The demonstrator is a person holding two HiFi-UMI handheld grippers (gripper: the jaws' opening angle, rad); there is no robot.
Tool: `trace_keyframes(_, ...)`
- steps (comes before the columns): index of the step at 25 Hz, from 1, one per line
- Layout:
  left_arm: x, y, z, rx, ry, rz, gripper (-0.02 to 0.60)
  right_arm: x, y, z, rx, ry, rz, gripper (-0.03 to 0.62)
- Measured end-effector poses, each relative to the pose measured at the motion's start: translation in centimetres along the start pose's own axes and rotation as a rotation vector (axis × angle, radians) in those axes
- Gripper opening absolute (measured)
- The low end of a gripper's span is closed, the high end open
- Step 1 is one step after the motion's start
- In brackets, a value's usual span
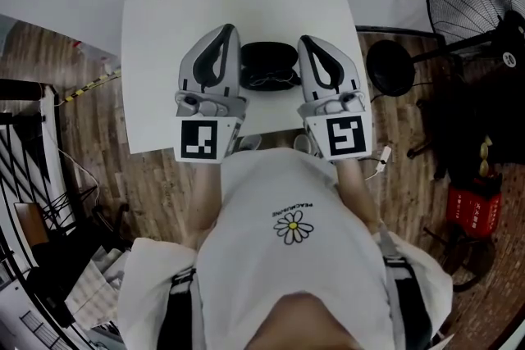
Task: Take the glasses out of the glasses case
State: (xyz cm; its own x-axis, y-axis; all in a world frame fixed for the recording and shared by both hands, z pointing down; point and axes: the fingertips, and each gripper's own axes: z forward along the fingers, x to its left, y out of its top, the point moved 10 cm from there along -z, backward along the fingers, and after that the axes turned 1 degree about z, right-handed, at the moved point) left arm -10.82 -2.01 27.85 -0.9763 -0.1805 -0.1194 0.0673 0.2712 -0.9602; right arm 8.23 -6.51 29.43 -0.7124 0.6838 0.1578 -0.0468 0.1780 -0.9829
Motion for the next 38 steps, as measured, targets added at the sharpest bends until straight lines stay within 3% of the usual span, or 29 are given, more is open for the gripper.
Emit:
trace_keyframes(4,0.5,-0.6,0.5,0.011,-0.035,-0.019,0.015,-0.1,-0.5,-0.1,0.026,-0.011,0.007,0.009)
trace_keyframes(7,1.5,-1.6,1.1,0.048,-0.094,-0.010,0.017,-0.1,-0.9,-0.1,0.051,-0.021,0.011,0.009)
trace_keyframes(11,2.8,-2.8,2.6,0.090,-0.169,-0.068,0.018,-0.2,-2.1,-0.3,0.100,-0.034,0.023,0.009)
trace_keyframes(13,3.1,-3.5,3.2,0.125,-0.225,-0.048,0.037,-0.2,-2.5,-0.6,0.121,-0.038,0.033,0.009)
trace_keyframes(18,3.0,-6.5,4.1,0.272,-0.384,-0.024,0.087,0.2,-3.2,-1.2,0.149,-0.041,0.034,0.009)
trace_keyframes(22,2.5,-9.7,4.2,0.414,-0.472,0.039,0.092,0.8,-3.8,-1.7,0.174,-0.050,0.043,0.009)
trace_keyframes(26,1.9,-13.2,4.2,0.577,-0.593,0.049,0.180,1.3,-4.0,-2.2,0.164,-0.024,0.044,0.009)
trace_keyframes(34,0.0,-19.0,4.7,0.760,-0.859,0.166,0.232,2.6,-4.5,-2.5,0.221,0.042,-0.065,0.009)
trace_keyframes(38,-0.9,-21.3,4.1,0.875,-0.999,0.262,0.235,2.7,-4.9,-3.2,0.227,0.023,0.036,0.009)
